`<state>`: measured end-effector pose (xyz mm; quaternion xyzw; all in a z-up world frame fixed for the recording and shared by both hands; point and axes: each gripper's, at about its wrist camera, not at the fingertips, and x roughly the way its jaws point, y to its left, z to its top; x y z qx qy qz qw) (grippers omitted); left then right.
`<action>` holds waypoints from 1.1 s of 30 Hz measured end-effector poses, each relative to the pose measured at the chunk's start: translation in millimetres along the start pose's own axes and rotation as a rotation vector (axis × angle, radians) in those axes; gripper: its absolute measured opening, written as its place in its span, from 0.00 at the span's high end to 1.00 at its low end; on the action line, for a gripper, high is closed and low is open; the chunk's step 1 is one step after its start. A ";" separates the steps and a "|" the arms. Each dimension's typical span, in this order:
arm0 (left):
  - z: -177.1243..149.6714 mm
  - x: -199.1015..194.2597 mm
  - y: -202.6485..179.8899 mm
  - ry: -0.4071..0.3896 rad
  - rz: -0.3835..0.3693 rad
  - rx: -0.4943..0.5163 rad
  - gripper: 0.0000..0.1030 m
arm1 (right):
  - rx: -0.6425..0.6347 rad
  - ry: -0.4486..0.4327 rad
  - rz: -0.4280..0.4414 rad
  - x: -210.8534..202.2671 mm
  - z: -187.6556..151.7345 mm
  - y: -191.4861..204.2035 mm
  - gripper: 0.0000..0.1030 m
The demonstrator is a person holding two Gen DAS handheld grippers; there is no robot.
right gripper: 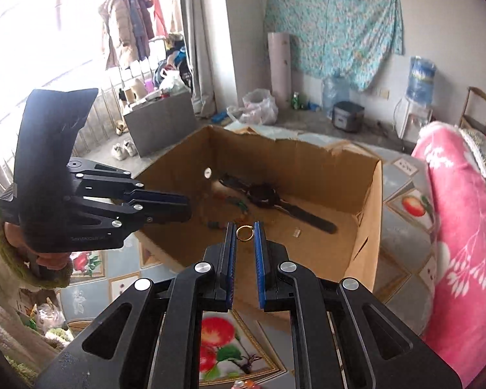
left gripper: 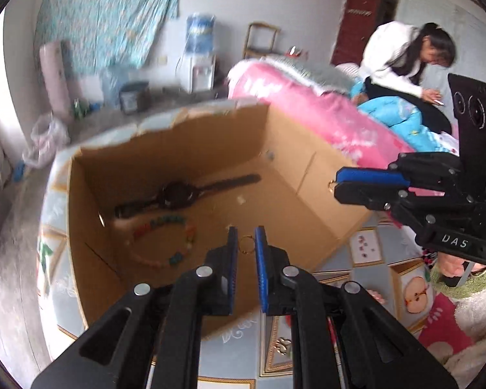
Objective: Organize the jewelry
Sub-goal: 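Carry the gold ring into the box and open the right gripper, then move both tools back over the table toward the pink bead bracelet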
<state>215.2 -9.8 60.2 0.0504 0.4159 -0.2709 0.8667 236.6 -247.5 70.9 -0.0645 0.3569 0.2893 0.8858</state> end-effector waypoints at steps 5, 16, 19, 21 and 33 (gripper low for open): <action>6.7 29.7 20.2 0.108 -0.010 -0.065 0.90 | 0.017 0.141 0.008 41.0 5.4 -19.9 0.91; 3.1 39.5 25.6 0.122 0.010 -0.093 0.81 | 0.092 0.107 -0.013 20.3 6.9 -34.9 0.79; 1.9 26.8 24.6 0.088 0.018 -0.097 0.81 | 0.110 0.066 -0.037 2.1 6.7 -38.0 0.78; 0.7 14.5 25.2 0.056 0.021 -0.101 0.80 | 0.127 0.036 -0.050 -11.7 5.5 -39.8 0.75; -40.8 -86.2 17.1 -0.171 0.001 -0.135 0.50 | 0.235 -0.082 -0.075 -74.5 -32.0 -25.8 0.48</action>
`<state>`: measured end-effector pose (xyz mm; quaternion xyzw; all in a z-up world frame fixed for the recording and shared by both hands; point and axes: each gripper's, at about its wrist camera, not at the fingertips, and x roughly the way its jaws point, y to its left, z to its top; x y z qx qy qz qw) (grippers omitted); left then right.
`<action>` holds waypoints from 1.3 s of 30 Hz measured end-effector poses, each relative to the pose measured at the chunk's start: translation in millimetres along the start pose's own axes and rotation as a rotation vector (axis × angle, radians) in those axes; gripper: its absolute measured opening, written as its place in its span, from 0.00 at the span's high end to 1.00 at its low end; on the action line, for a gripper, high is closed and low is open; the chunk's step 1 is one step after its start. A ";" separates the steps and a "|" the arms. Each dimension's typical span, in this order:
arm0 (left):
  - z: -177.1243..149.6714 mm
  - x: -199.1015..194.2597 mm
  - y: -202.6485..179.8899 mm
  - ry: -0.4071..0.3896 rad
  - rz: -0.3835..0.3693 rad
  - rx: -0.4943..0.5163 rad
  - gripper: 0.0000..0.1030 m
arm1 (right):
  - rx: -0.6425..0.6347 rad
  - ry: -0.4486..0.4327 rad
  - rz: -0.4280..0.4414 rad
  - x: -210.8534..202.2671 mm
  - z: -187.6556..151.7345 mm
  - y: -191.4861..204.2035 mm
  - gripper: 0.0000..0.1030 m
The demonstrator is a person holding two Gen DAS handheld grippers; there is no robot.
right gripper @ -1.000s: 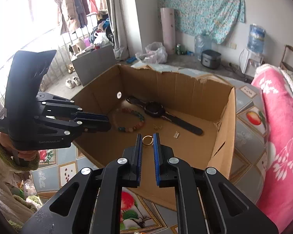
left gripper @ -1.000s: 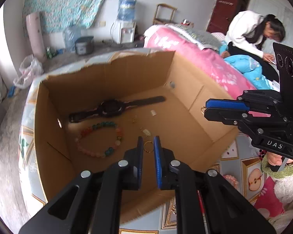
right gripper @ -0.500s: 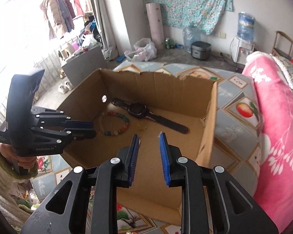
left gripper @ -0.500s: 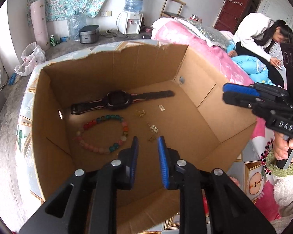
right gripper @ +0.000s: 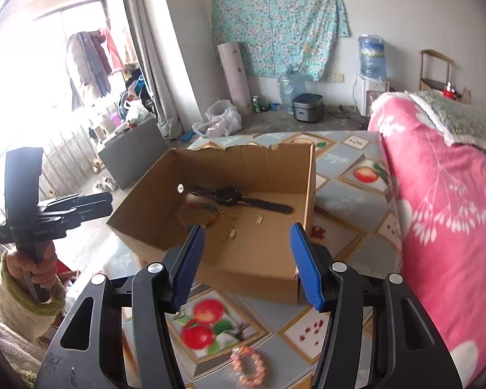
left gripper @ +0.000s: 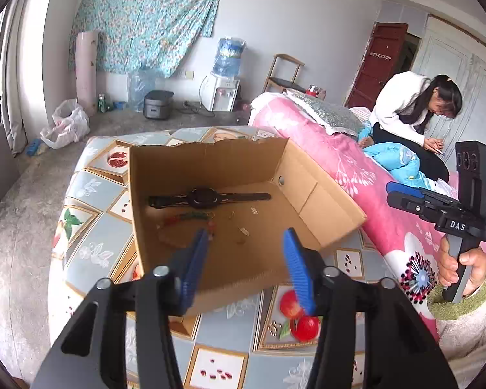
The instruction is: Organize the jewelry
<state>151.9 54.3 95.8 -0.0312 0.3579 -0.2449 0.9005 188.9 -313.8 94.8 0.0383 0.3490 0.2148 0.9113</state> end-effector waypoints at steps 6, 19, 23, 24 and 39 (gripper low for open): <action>-41.5 -21.6 -11.3 0.063 -0.058 0.020 0.31 | 0.057 0.035 0.016 -12.3 -43.4 2.8 0.47; -114.0 61.3 -34.6 0.313 0.140 0.049 0.26 | 0.121 0.286 -0.007 25.9 -129.8 13.8 0.47; -116.9 76.5 -32.9 0.345 0.188 0.040 0.26 | 0.078 0.325 -0.031 44.7 -135.8 24.4 0.54; -117.4 78.5 -32.4 0.351 0.199 0.042 0.26 | 0.066 0.333 -0.033 48.9 -136.7 26.9 0.57; -122.5 88.7 -32.0 0.326 0.183 0.051 0.26 | 0.009 0.365 -0.098 79.6 -138.2 33.3 0.93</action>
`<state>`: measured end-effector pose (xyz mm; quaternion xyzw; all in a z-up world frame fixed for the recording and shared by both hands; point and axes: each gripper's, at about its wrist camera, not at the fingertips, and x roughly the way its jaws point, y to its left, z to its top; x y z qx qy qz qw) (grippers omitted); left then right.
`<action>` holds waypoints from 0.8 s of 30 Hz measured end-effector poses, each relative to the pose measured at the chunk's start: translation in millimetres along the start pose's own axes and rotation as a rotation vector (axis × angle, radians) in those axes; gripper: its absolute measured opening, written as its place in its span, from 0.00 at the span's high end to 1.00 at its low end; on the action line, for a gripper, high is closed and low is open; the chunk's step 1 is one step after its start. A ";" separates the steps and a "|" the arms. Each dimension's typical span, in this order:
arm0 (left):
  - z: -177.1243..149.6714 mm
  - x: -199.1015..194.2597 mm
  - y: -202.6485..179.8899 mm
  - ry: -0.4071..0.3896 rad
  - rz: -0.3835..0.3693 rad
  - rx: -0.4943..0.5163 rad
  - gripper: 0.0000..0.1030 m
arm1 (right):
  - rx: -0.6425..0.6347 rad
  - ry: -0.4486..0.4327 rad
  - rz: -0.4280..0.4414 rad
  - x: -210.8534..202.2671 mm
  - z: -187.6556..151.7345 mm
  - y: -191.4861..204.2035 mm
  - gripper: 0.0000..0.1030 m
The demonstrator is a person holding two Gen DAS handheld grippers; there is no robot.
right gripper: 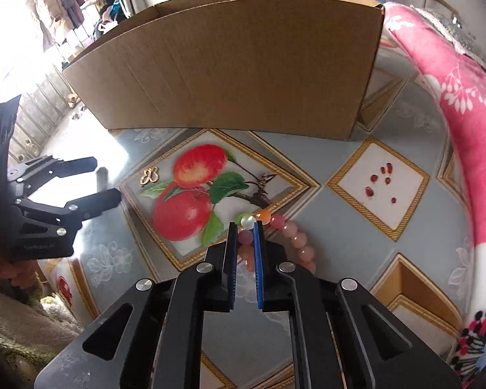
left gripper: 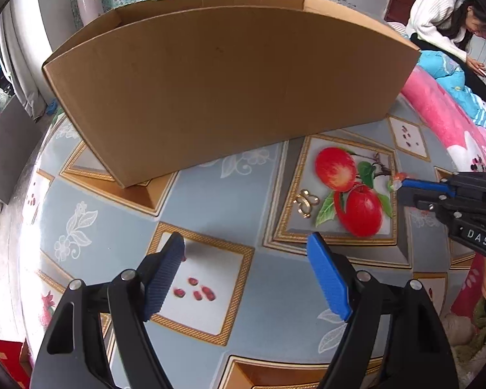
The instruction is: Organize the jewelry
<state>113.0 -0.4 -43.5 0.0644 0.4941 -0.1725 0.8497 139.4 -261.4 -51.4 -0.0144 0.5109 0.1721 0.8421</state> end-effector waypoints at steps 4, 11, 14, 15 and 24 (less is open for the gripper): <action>1.5 -1.3 -10.6 -0.059 -0.073 0.041 0.26 | -0.006 -0.005 0.024 2.4 4.7 9.6 0.93; 10.9 5.1 -27.9 -0.105 -0.114 0.083 0.37 | 0.012 -0.011 0.052 2.1 6.4 11.5 0.93; 13.7 6.4 -32.0 -0.110 -0.120 0.116 0.46 | 0.018 -0.015 0.057 1.0 5.4 9.9 0.93; 14.1 7.6 -34.4 -0.116 -0.125 0.133 0.50 | 0.019 -0.016 0.059 1.4 5.1 9.4 0.93; 15.2 16.8 -36.9 -0.102 -0.108 0.174 0.74 | 0.025 -0.024 0.066 -4.1 0.0 3.2 0.93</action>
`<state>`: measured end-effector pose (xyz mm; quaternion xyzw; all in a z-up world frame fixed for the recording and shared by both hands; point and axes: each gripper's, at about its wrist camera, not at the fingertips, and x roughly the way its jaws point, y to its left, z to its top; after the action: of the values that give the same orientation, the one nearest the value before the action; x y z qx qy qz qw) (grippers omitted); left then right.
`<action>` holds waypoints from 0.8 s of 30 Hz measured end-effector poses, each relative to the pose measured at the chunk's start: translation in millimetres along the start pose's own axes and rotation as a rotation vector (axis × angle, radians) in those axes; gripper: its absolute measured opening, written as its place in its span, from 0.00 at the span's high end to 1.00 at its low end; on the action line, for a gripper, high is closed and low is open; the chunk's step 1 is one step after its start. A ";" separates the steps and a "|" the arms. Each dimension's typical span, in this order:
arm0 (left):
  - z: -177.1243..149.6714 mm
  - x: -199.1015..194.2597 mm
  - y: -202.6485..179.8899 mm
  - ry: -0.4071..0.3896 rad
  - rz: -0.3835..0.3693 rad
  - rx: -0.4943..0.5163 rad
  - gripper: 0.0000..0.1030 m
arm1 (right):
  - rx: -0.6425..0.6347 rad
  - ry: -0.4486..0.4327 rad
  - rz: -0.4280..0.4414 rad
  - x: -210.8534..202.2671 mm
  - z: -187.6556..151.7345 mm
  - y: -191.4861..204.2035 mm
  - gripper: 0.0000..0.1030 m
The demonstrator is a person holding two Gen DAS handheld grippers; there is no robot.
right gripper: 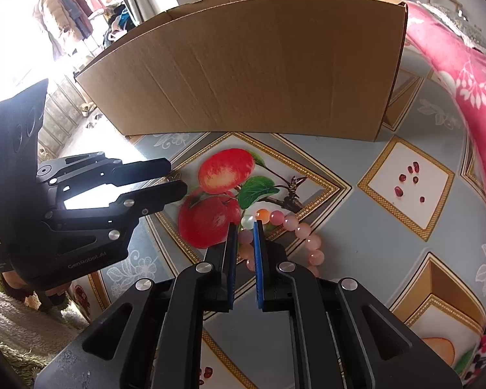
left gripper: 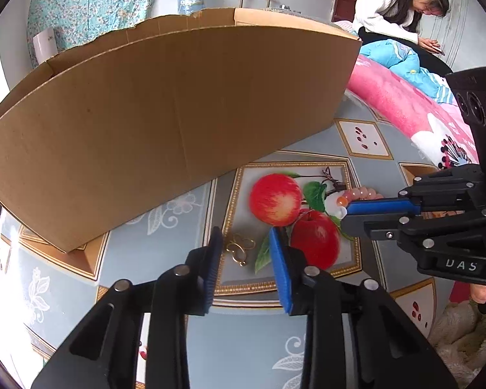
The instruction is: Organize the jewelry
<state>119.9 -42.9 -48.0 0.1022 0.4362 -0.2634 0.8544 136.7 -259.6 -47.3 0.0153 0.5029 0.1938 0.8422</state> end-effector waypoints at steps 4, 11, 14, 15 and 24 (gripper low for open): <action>-0.9 0.4 -1.4 -0.002 0.029 0.041 0.80 | 0.007 -0.004 0.007 -4.0 -1.7 -4.1 0.93; -1.6 0.6 -9.3 0.006 0.059 0.123 0.86 | 0.011 -0.012 0.016 -7.7 -4.6 -9.1 0.93; -2.8 -0.7 -9.7 0.012 0.053 0.127 0.86 | 0.010 -0.013 0.015 -8.6 -4.3 -7.9 0.93; -3.6 -1.8 -9.4 0.012 0.050 0.125 0.87 | 0.010 -0.013 0.015 -8.7 -4.4 -7.8 0.93; -10.6 -7.4 -7.5 0.018 0.037 0.078 0.89 | 0.010 -0.012 0.011 -10.9 -4.7 -6.5 0.93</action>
<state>104.9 -42.3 -47.9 0.1460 0.4314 -0.2632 0.8505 130.2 -270.1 -41.9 0.0236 0.4987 0.1957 0.8440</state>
